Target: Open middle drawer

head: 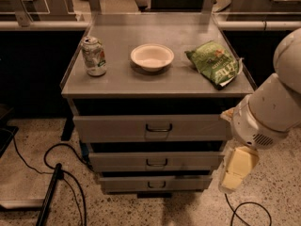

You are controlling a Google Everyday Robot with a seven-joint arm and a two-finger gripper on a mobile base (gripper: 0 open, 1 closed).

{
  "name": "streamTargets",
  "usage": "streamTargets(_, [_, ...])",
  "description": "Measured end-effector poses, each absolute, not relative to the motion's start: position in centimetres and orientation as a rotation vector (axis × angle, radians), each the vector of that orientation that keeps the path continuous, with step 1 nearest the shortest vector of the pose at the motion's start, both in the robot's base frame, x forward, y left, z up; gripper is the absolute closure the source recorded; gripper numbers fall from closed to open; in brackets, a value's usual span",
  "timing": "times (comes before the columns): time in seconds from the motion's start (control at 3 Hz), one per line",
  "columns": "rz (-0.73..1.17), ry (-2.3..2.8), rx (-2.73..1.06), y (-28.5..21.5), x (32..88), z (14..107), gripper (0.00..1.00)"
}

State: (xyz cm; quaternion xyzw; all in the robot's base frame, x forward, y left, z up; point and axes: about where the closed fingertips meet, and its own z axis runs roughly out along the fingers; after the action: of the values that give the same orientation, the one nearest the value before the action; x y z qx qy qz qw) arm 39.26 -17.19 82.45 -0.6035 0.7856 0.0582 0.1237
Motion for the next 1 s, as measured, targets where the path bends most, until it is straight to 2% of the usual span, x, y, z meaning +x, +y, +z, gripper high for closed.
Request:
streamTargets(0.67, [0.174,2.315,-1.772,-17.0,38.2,79.9,0.00])
streamTargets(1.0, [0.201,2.386,-1.777,-17.2,36.9,72.5,0.00])
